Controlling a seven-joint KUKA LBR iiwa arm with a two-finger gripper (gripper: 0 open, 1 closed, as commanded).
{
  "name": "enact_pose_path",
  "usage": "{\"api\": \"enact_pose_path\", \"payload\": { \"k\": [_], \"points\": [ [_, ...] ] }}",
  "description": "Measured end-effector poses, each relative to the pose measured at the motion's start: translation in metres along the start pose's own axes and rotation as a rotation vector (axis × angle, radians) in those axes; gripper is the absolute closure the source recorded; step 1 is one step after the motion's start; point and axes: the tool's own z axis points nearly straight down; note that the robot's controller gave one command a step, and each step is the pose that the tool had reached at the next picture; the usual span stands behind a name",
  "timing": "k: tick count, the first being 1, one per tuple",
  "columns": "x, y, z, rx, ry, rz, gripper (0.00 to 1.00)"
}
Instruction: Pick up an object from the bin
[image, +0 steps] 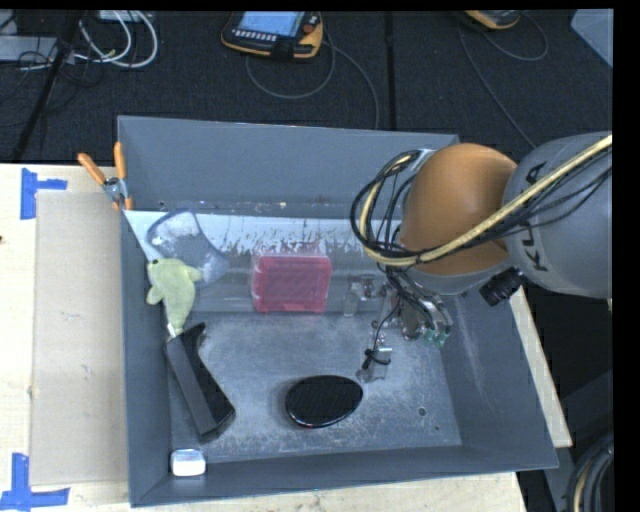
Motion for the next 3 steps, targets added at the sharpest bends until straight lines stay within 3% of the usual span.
{"api": "enact_pose_path", "payload": {
  "k": [1, 2, 3],
  "points": [
    [-0.002, 0.000, -0.005, 0.000, -0.008, 0.001, 0.00],
    [0.010, 0.012, 0.040, 0.000, -0.006, -0.113, 0.00],
    [0.036, 0.031, 0.054, 0.000, -0.003, -0.187, 0.00]
  ]
}}
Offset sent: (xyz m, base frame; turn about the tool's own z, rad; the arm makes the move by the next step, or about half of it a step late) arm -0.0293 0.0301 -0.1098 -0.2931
